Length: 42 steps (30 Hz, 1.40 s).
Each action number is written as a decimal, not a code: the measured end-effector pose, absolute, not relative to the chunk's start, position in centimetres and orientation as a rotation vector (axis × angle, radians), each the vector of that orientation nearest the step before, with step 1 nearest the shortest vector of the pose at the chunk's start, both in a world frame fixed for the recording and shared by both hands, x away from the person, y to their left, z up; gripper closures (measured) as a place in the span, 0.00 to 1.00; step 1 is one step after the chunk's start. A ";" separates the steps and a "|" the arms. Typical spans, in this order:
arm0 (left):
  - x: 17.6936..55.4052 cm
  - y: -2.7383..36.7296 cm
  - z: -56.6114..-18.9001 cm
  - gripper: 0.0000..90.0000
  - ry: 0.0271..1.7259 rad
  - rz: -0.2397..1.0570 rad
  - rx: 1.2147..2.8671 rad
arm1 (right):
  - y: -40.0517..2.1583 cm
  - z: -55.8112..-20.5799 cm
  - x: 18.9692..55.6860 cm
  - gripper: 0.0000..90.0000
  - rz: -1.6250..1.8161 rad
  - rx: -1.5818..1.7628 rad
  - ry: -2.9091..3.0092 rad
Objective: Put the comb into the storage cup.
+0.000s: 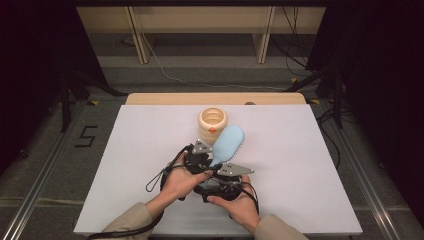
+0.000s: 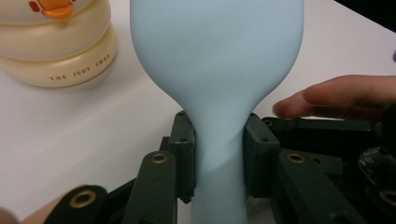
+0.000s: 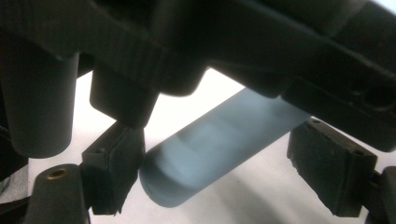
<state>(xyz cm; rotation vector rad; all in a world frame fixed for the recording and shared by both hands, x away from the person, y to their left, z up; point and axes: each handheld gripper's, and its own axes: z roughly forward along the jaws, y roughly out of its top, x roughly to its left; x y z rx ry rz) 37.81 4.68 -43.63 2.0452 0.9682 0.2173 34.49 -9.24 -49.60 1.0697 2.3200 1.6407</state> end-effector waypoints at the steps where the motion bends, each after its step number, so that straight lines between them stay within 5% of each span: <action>1: 37.8 4.7 -43.6 0.77 0.969 0.218 2.044 | -9.2 -49.6 34.5 0.23 1.641 1.070 2.320; 42: 37.8 4.8 -43.6 0.77 0.968 0.222 2.040 | -9.5 -49.6 34.8 0.55 1.660 1.133 2.319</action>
